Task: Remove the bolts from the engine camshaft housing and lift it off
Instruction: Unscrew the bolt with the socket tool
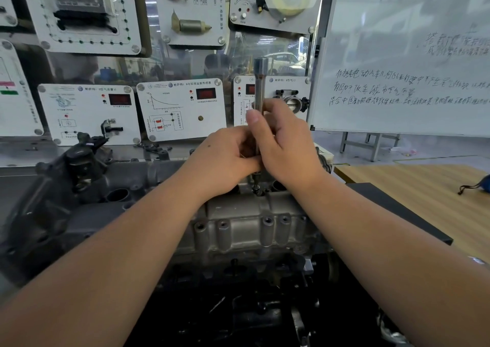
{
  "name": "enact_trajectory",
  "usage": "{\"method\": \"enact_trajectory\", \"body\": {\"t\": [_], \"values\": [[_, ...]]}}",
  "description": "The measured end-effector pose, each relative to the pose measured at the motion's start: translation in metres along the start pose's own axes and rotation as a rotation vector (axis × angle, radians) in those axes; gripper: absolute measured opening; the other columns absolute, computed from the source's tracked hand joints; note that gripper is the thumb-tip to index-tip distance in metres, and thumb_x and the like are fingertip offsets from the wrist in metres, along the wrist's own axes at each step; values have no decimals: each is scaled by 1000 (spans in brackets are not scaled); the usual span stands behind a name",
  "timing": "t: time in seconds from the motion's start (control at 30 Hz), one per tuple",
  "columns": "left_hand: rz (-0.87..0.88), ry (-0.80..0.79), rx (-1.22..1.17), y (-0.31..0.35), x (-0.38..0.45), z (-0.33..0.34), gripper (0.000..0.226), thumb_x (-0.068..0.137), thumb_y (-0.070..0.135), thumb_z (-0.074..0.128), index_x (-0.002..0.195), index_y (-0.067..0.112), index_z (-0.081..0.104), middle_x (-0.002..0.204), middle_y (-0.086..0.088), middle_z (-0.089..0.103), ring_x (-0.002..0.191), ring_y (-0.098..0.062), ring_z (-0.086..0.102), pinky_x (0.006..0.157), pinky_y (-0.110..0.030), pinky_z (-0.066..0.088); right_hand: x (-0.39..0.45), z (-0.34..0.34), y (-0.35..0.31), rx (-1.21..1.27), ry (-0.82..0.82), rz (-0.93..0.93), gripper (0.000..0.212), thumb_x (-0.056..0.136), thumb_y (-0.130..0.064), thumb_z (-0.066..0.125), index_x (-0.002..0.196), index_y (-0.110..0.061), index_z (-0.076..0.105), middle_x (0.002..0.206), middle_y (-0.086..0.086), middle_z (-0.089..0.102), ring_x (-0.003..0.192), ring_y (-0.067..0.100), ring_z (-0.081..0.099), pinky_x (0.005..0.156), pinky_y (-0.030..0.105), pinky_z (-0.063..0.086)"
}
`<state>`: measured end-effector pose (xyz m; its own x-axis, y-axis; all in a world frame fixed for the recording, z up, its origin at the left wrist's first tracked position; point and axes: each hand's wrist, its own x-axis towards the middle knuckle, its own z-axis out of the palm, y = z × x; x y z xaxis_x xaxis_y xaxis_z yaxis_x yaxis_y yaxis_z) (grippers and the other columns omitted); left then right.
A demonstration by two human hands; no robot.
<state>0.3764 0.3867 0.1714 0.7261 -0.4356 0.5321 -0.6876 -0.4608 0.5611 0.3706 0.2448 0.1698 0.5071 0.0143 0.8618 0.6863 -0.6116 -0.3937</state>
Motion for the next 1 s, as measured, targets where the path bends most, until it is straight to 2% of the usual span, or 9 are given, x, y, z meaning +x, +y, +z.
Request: {"method": "enact_trajectory", "body": {"t": [0.13,0.27,0.37,0.43,0.5,0.6,0.73,0.87,1.0], "values": [[-2,2,-1,-2,1,1,17,85,23,75,99,30,68,84,9,74,77,-10,70,74,-39,57,0,0,1,-39,56,-1,22,98,-37,54,89,-17,51,65,-12,53,61,4,54,55,18,41],[8,-61,-63,-2,-1,1,21,89,19,67,106,32,68,93,13,76,86,-5,72,80,-31,56,1,-2,1,-41,22,17,30,103,-30,42,81,-11,49,67,5,58,61,15,53,55,28,40],[27,-48,-25,-1,0,1,21,89,16,69,100,33,66,89,17,75,80,-2,71,73,-26,55,1,-2,1,13,20,13,37,102,-30,41,84,-3,58,69,8,60,63,16,53,55,28,40],[14,-19,0,-1,1,1,18,87,21,72,98,35,65,87,17,73,76,-4,69,69,-26,54,0,-1,1,19,16,-9,30,101,-33,47,80,-14,56,64,-4,56,61,9,53,53,22,37],[-4,-3,27,-2,2,1,18,86,27,73,99,36,64,83,12,72,72,-5,67,67,-27,52,0,0,1,-5,23,7,20,99,-36,56,86,-21,55,66,-14,54,62,2,55,55,17,40],[-12,-11,45,-1,2,1,12,86,29,73,96,32,65,81,7,71,72,-7,66,69,-33,54,1,0,3,-22,75,30,22,99,-35,57,90,-17,52,68,-12,55,61,6,53,57,20,42],[-36,-75,18,1,0,2,14,94,21,65,108,19,69,95,-3,75,90,-22,72,87,-52,56,2,0,2,-28,56,2,28,103,-29,44,79,-15,48,67,-3,58,64,12,56,52,20,39],[-38,-60,23,2,0,1,15,91,24,71,106,20,72,93,2,77,90,-17,72,88,-48,56,1,-1,2,26,47,25,36,101,-33,41,87,-5,59,74,6,67,69,14,62,60,30,45],[-27,-32,64,0,1,2,11,88,28,73,97,24,68,84,1,73,77,-15,68,79,-47,57,1,-1,0,21,89,38,18,98,-39,56,96,-22,50,71,-7,63,69,7,60,58,20,45]]}}
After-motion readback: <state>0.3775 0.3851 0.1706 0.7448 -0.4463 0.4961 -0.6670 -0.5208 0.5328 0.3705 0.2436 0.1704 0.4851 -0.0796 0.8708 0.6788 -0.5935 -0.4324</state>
